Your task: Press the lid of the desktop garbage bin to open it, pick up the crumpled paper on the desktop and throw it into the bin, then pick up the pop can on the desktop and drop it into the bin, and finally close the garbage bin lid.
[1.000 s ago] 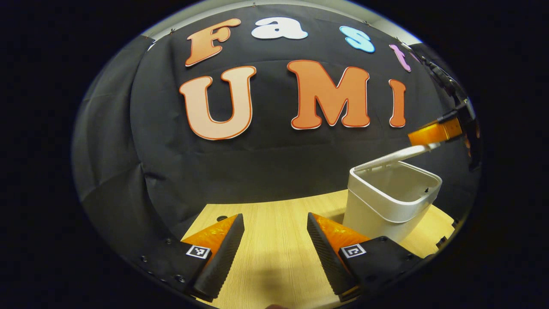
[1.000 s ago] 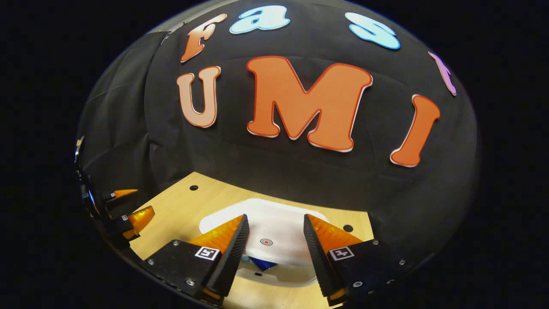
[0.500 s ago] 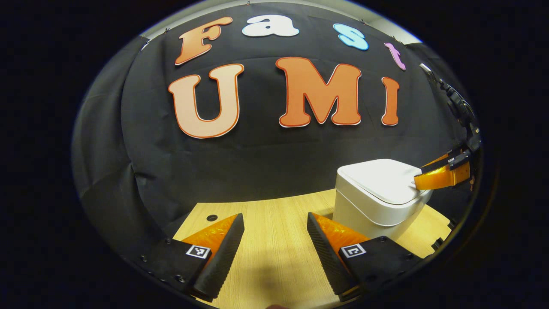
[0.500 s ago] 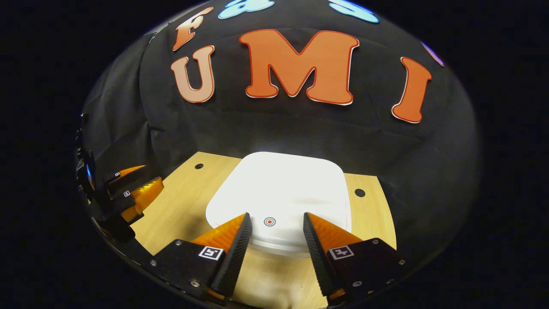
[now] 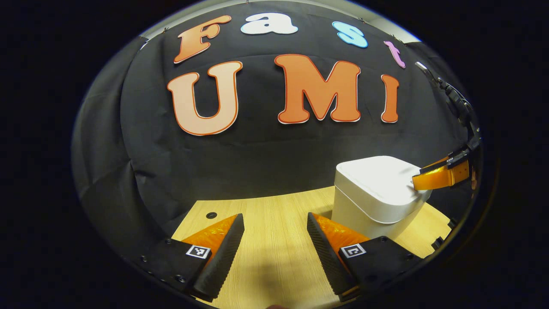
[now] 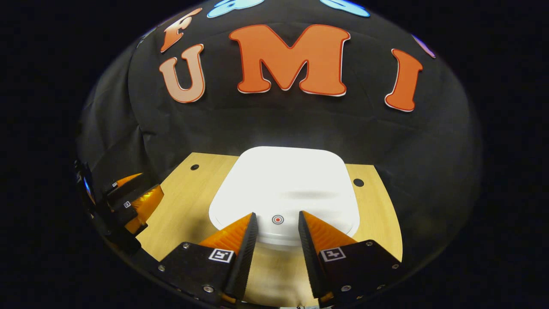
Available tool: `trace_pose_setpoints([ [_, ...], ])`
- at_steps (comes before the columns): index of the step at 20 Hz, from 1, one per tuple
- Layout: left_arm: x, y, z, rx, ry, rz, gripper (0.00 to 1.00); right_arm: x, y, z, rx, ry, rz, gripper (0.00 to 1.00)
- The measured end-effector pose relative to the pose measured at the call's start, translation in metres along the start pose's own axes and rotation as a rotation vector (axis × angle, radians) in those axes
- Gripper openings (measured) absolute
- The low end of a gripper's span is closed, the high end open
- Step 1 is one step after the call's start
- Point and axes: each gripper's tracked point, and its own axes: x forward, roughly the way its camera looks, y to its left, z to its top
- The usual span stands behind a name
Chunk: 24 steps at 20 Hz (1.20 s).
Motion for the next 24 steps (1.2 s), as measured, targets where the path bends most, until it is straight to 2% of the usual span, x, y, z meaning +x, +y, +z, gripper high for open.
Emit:
trace_pose_setpoints([
  [1,0.000,-0.001,0.001,0.002,-0.002,0.000,0.94,-0.001,-0.001,-0.002,-0.005,0.002,0.005,0.53],
  [6,-0.004,-0.007,0.013,0.007,-0.027,-0.007,0.95,-0.004,0.002,0.003,-0.017,-0.074,0.043,0.52],
  [11,-0.008,-0.003,0.032,0.003,-0.063,0.010,0.94,-0.008,0.002,0.006,0.002,-0.155,0.061,0.64],
  [16,-0.016,0.003,0.057,-0.008,-0.108,0.030,0.94,-0.024,-0.006,0.028,-0.017,-0.304,0.030,0.66],
  [19,-0.022,0.004,0.073,-0.013,-0.153,0.038,0.94,-0.033,-0.011,0.039,-0.045,-0.372,-0.001,0.73],
  [24,-0.034,0.014,0.095,-0.025,-0.212,0.073,0.94,-0.049,-0.006,0.052,-0.085,-0.453,-0.003,0.83],
])
